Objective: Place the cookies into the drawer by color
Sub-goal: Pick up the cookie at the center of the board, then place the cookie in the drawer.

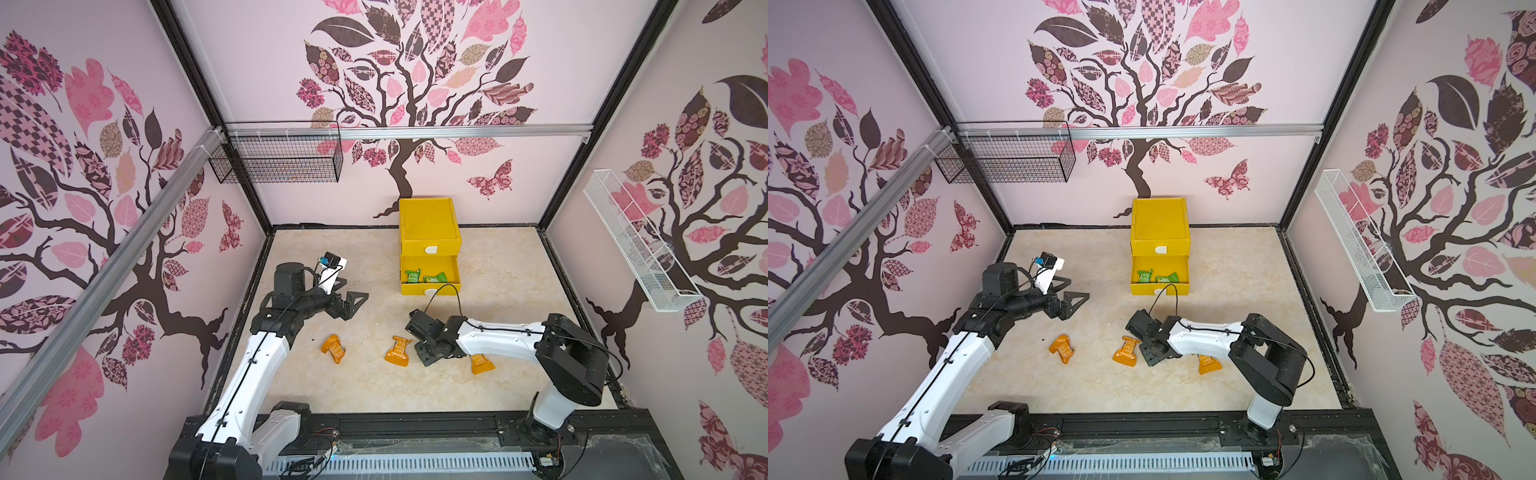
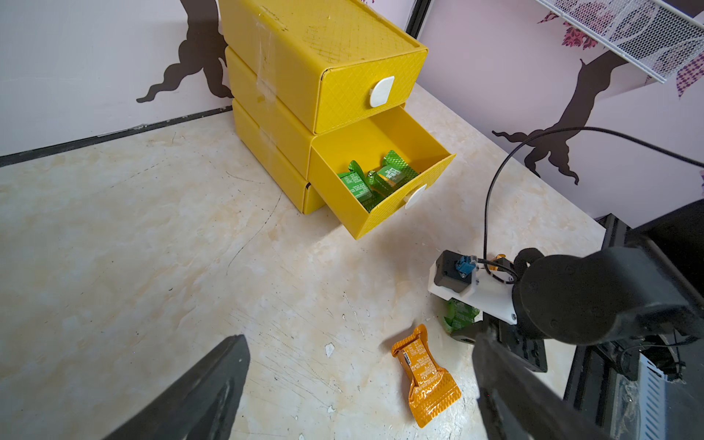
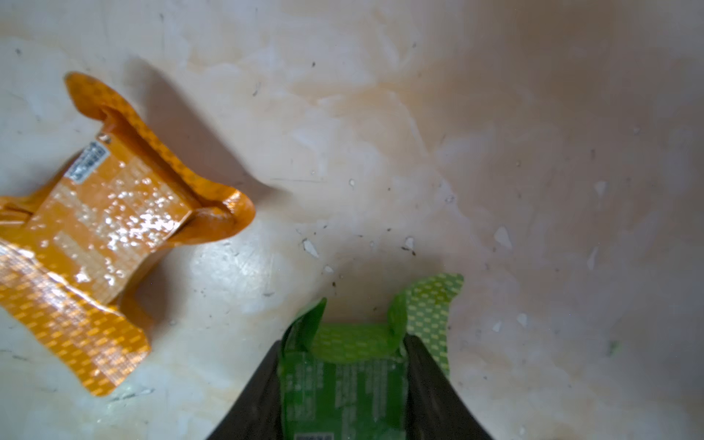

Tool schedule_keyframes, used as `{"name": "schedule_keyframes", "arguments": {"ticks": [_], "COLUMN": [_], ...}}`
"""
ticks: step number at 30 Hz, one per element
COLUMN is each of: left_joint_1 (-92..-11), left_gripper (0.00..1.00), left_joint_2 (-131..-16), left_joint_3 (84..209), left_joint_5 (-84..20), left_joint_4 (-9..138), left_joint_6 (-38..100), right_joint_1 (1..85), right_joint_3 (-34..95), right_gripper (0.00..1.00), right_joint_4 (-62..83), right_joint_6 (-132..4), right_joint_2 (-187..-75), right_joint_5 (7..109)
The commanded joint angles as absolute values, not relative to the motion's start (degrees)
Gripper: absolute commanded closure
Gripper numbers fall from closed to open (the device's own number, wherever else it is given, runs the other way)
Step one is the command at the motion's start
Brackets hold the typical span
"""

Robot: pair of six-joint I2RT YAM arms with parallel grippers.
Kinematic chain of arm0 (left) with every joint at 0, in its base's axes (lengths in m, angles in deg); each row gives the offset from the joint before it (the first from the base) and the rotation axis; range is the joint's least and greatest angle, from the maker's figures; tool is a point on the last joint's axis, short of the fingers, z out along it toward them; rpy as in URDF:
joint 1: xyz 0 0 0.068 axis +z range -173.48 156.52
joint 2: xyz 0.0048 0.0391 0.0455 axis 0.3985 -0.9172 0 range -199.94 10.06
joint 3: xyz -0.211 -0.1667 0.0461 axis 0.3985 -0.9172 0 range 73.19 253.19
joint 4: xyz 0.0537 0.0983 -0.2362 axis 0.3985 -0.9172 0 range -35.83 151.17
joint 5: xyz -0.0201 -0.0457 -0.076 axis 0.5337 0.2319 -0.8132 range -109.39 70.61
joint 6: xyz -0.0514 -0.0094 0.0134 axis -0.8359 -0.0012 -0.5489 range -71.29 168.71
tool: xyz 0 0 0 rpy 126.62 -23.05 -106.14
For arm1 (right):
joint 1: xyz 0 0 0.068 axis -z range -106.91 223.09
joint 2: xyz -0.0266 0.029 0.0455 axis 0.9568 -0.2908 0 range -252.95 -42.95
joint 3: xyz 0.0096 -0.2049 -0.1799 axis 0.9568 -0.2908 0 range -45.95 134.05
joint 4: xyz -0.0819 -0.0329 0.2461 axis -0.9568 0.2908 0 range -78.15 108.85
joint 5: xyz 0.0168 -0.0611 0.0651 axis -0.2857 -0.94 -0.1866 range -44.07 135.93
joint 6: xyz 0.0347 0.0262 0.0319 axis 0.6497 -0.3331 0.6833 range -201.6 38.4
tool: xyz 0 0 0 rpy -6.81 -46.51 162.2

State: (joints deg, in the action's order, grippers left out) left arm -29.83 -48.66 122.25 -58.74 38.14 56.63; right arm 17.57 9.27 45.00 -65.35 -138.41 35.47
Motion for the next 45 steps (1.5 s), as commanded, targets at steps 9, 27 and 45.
{"name": "schedule_keyframes", "arguments": {"ticks": [9, 27, 45], "left_joint_1": [-29.64, -29.96, -30.18], "left_gripper": [0.03, 0.03, 0.03], "left_joint_2": [-47.71, -47.16, -46.76], "left_joint_3": [121.66, 121.68, 121.4], "left_joint_5": [-59.73, -59.55, -59.65], "left_joint_4": [38.69, 38.7, 38.46], "left_joint_6": [57.13, 57.02, 57.27], "right_joint_1": [22.82, 28.33, 33.81], "right_joint_3": [14.38, 32.64, 40.74], "right_gripper": [0.61, 0.6, 0.58], "right_joint_4": [47.82, 50.28, 42.35], "right_joint_6": [-67.17, -70.59, -72.25], "right_joint_2": [-129.09, -132.15, -141.61], "right_joint_5": [34.75, 29.76, 25.98]}}
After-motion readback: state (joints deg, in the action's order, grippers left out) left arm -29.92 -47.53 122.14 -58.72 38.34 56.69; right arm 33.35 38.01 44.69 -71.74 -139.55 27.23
